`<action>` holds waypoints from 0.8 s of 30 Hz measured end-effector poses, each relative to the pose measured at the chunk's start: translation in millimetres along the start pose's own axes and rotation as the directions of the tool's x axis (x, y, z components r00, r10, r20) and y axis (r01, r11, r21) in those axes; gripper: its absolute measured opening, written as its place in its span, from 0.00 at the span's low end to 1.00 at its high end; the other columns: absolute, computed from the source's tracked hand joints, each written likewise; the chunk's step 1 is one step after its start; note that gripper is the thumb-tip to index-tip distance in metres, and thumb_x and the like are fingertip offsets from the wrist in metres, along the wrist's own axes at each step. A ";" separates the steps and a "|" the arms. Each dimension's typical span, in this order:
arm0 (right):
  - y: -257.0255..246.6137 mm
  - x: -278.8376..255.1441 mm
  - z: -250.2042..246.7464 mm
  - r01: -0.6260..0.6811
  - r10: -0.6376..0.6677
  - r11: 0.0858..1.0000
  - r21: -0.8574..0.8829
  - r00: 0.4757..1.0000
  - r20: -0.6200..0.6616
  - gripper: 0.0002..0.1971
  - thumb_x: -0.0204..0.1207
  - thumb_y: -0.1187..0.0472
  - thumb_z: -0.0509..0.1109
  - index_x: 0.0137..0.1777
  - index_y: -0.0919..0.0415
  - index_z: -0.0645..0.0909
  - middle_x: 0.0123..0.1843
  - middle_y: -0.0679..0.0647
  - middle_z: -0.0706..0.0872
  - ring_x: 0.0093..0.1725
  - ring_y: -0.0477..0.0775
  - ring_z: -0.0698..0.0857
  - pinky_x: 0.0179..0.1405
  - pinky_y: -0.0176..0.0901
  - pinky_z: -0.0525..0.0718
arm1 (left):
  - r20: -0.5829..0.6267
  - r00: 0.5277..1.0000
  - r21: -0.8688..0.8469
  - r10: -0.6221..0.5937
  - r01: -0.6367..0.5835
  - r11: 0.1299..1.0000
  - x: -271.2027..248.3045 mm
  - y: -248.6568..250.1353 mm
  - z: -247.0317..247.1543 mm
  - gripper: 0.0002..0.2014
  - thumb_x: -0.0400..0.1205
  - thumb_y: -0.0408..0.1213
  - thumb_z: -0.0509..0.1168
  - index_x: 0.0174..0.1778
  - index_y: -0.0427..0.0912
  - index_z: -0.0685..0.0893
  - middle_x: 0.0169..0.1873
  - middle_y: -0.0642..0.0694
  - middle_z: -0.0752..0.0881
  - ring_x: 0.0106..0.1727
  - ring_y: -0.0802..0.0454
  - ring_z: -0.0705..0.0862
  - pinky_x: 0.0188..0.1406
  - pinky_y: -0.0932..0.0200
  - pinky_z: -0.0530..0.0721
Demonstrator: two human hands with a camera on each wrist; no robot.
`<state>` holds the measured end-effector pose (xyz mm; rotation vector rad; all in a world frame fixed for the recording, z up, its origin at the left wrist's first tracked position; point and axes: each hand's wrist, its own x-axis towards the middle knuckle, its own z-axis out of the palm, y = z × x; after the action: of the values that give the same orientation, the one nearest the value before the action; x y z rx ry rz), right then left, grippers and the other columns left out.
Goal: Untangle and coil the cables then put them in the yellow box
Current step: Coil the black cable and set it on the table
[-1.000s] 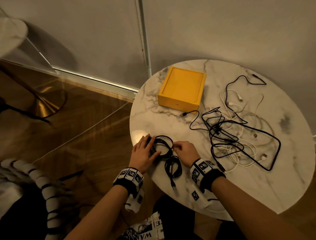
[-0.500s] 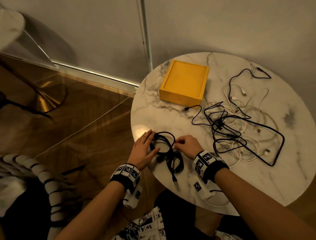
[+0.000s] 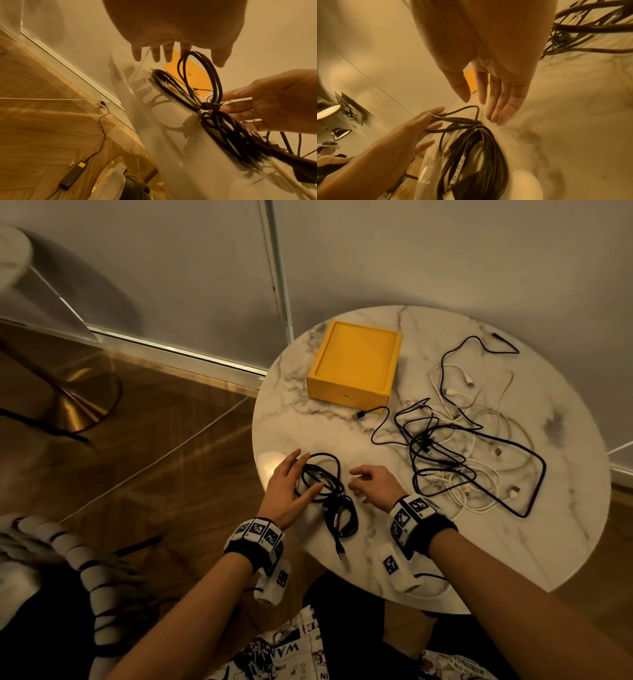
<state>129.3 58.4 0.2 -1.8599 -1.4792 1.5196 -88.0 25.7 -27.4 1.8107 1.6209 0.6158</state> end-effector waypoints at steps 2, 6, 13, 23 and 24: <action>-0.8 -2.6 -0.4 0.004 -0.004 1.000 0.010 1.000 -0.011 0.18 0.75 0.64 0.69 0.65 0.58 0.82 0.46 0.55 0.88 0.43 0.52 0.86 0.46 0.43 0.82 | -0.019 1.000 -0.055 -0.005 0.004 0.999 1.9 1.3 0.6 0.36 0.77 0.68 0.57 0.80 0.60 0.63 0.82 0.54 0.60 0.81 0.54 0.59 0.80 0.49 0.62; -3.3 -11.4 -2.2 0.059 -0.059 0.998 -0.022 0.998 -0.008 0.19 0.76 0.64 0.70 0.68 0.59 0.81 0.54 0.56 0.88 0.51 0.52 0.84 0.57 0.48 0.83 | 0.003 1.000 -0.118 0.006 -0.005 0.993 8.5 8.0 0.2 0.34 0.76 0.67 0.59 0.79 0.61 0.66 0.81 0.55 0.61 0.80 0.56 0.61 0.78 0.54 0.62; -13.5 -26.8 11.5 0.219 -0.216 0.953 -0.211 0.976 0.037 0.15 0.77 0.60 0.72 0.63 0.62 0.85 0.58 0.57 0.86 0.55 0.56 0.85 0.55 0.41 0.80 | -0.035 0.998 -0.163 -0.050 0.044 0.986 15.8 6.7 -10.2 0.15 0.82 0.50 0.64 0.58 0.48 0.87 0.70 0.48 0.78 0.71 0.52 0.75 0.74 0.48 0.72; -17.3 -8.3 32.0 0.212 -0.233 0.914 -0.345 0.972 -0.018 0.06 0.73 0.61 0.76 0.47 0.61 0.89 0.54 0.56 0.78 0.52 0.55 0.81 0.51 0.39 0.77 | -0.060 0.945 -0.049 -0.320 0.318 0.947 9.8 3.3 -13.7 0.29 0.70 0.32 0.77 0.68 0.43 0.78 0.62 0.42 0.81 0.57 0.46 0.84 0.62 0.51 0.84; -17.6 -6.8 34.3 0.209 -0.231 0.912 -0.352 0.973 -0.022 0.05 0.71 0.61 0.77 0.46 0.60 0.89 0.53 0.57 0.79 0.52 0.56 0.81 0.51 0.40 0.78 | -0.069 0.937 -0.036 -0.344 0.342 0.939 10.8 5.8 -11.7 0.30 0.69 0.32 0.77 0.68 0.42 0.78 0.59 0.40 0.83 0.56 0.44 0.85 0.60 0.49 0.85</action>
<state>91.7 48.2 4.1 -1.8225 -1.9554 1.1411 -90.8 37.8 -15.8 1.4520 1.9144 0.5432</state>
